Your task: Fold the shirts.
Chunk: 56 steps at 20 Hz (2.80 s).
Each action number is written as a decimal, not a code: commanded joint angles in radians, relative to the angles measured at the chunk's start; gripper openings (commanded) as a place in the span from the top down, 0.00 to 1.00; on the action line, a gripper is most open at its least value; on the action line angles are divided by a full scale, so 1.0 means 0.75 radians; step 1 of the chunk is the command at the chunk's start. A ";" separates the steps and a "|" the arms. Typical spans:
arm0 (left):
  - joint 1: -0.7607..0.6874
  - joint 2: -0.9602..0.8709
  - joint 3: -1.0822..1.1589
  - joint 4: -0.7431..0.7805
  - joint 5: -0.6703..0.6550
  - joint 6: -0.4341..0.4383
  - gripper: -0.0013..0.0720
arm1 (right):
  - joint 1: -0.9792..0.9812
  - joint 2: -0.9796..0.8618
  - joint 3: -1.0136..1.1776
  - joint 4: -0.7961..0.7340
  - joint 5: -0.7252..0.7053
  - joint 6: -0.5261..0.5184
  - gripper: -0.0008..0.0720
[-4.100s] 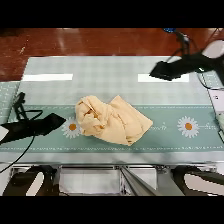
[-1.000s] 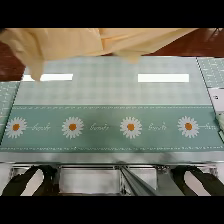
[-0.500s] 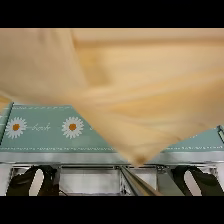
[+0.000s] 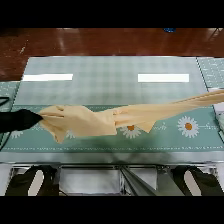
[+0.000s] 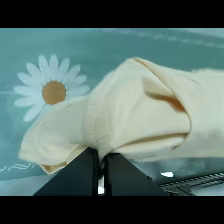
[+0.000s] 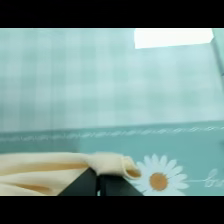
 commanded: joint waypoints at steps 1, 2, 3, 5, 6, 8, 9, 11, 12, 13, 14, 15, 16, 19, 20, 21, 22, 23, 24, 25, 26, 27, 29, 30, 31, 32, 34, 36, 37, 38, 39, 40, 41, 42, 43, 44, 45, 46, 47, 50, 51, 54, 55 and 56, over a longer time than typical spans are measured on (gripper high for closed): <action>-0.010 -0.144 -0.234 -0.101 0.280 0.098 0.95 | 0.000 -0.198 -0.201 0.091 -0.196 -0.080 0.97; -0.010 -0.209 -0.230 -0.125 0.367 0.113 0.95 | 0.000 -0.291 -0.200 0.107 -0.260 -0.096 0.97; -0.010 -0.288 -0.223 -0.157 0.456 0.116 0.95 | 0.000 -0.386 -0.200 0.131 -0.338 -0.105 0.97; -0.011 -0.451 -0.198 -0.225 0.579 0.120 0.95 | 0.000 -0.582 -0.190 0.199 -0.472 -0.104 0.97; -0.021 -0.533 -0.180 -0.266 0.611 0.158 0.91 | 0.000 -0.683 -0.171 0.255 -0.504 -0.106 0.97; -0.061 -0.687 -0.114 -0.303 0.626 0.204 0.33 | 0.000 -0.861 -0.119 0.393 -0.532 -0.108 0.79; -0.070 -0.754 -0.059 -0.297 0.607 0.206 0.29 | -0.006 -0.932 -0.084 0.446 -0.528 -0.108 0.49; -0.044 -0.834 0.105 -0.206 0.496 0.203 0.29 | -0.048 -1.033 0.027 0.477 -0.429 -0.116 0.43; -0.008 -0.841 0.196 -0.146 0.429 0.200 0.29 | -0.097 -1.051 0.091 0.460 -0.358 -0.138 0.43; 0.046 -0.831 0.294 -0.077 0.366 0.200 0.29 | -0.158 -1.046 0.144 0.421 -0.303 -0.150 0.43; 0.106 -0.809 0.371 -0.020 0.327 0.198 0.29 | -0.239 -1.031 0.192 0.357 -0.246 -0.153 0.43; 0.182 -0.775 0.429 0.029 0.317 0.170 0.29 | -0.323 -1.003 0.206 0.290 -0.217 -0.153 0.43; 0.256 -0.731 0.444 0.040 0.323 0.139 0.29 | -0.424 -0.962 0.188 0.254 -0.215 -0.138 0.43; 0.384 -0.559 0.244 0.032 0.261 0.086 0.29 | -0.660 -0.829 -0.091 0.374 -0.307 -0.128 0.43; 0.368 -0.493 0.099 0.000 0.263 0.075 0.29 | -0.687 -0.792 -0.220 0.406 -0.339 -0.157 0.43; 0.344 -0.448 -0.037 -0.045 0.236 0.084 0.29 | -0.690 -0.760 -0.361 0.428 -0.372 -0.199 0.43; 0.312 -0.431 -0.168 -0.084 0.166 0.113 0.29 | -0.687 -0.740 -0.490 0.460 -0.404 -0.234 0.43; 0.284 -0.445 -0.272 -0.099 0.108 0.134 0.29 | -0.687 -0.733 -0.587 0.510 -0.428 -0.281 0.43; 0.257 -0.465 -0.368 -0.099 0.074 0.151 0.29 | -0.687 -0.733 -0.661 0.553 -0.436 -0.331 0.43; 0.243 -0.480 -0.436 -0.103 0.081 0.188 0.29 | -0.687 -0.733 -0.720 0.583 -0.449 -0.364 0.43; 0.234 -0.486 -0.491 -0.115 0.102 0.226 0.29 | -0.687 -0.733 -0.753 0.592 -0.456 -0.378 0.43; 0.234 -0.486 -0.524 -0.135 0.138 0.260 0.29 | -0.687 -0.733 -0.769 0.590 -0.460 -0.384 0.43; 0.234 -0.486 -0.566 -0.221 0.183 0.311 0.29 | -0.687 -0.733 -0.771 0.598 -0.461 -0.384 0.43; 0.232 -0.486 -0.582 -0.271 0.205 0.324 0.29 | -0.687 -0.733 -0.771 0.605 -0.461 -0.384 0.43; 0.218 -0.486 -0.593 -0.290 0.233 0.324 0.29 | -0.687 -0.733 -0.771 0.611 -0.461 -0.385 0.43; 0.187 -0.486 -0.598 -0.304 0.265 0.320 0.29 | -0.687 -0.733 -0.771 0.613 -0.461 -0.385 0.43; 0.096 -0.487 -0.598 -0.347 0.326 0.320 0.29 | -0.687 -0.733 -0.771 0.612 -0.461 -0.385 0.43; -0.020 -0.506 -0.598 -0.347 0.419 0.319 0.29 | -0.687 -0.733 -0.771 0.613 -0.461 -0.385 0.43; -0.077 -0.528 -0.598 -0.347 0.464 0.319 0.29 | -0.687 -0.733 -0.771 0.613 -0.460 -0.385 0.43; -0.121 -0.553 -0.598 -0.344 0.502 0.319 0.29 | -0.687 -0.733 -0.771 0.614 -0.457 -0.385 0.43; -0.155 -0.583 -0.597 -0.341 0.529 0.319 0.29 | -0.682 -0.733 -0.771 0.612 -0.454 -0.386 0.43; -0.176 -0.620 -0.592 -0.338 0.547 0.317 0.30 | -0.662 -0.733 -0.771 0.608 -0.450 -0.389 0.43; -0.182 -0.654 -0.590 -0.337 0.558 0.294 0.30 | -0.634 -0.737 -0.771 0.607 -0.450 -0.390 0.43; -0.180 -0.684 -0.585 -0.312 0.565 0.242 0.32 | -0.596 -0.749 -0.771 0.609 -0.451 -0.390 0.43; -0.181 -0.716 -0.574 -0.244 0.567 0.170 0.40 | -0.550 -0.771 -0.771 0.609 -0.457 -0.389 0.43; -0.181 -0.740 -0.564 -0.185 0.565 0.125 0.58 | -0.508 -0.801 -0.771 0.611 -0.467 -0.388 0.43; -0.181 -0.755 -0.552 -0.149 0.555 0.120 0.82 | -0.470 -0.833 -0.771 0.618 -0.478 -0.388 0.43; -0.181 -0.756 -0.543 -0.139 0.554 0.125 0.95 | -0.434 -0.867 -0.771 0.642 -0.494 -0.388 0.43; -0.181 -0.755 -0.528 -0.140 0.553 0.125 0.95 | -0.405 -0.896 -0.771 0.675 -0.516 -0.388 0.43; -0.181 -0.755 -0.465 -0.142 0.531 0.124 0.95 | -0.315 -0.975 -0.771 0.774 -0.618 -0.389 0.43; -0.181 -0.755 -0.437 -0.142 0.518 0.124 0.95 | -0.283 -0.999 -0.771 0.805 -0.650 -0.389 0.43; -0.181 -0.755 -0.349 -0.164 0.494 0.124 0.95 | -0.176 -1.086 -0.724 0.890 -0.686 -0.426 0.73; -0.181 -0.755 -0.315 -0.189 0.493 0.124 0.95 | -0.144 -1.102 -0.688 0.935 -0.652 -0.490 0.97; -0.178 -0.755 -0.269 -0.203 0.484 0.124 0.95 | -0.116 -1.098 -0.630 0.959 -0.604 -0.526 0.96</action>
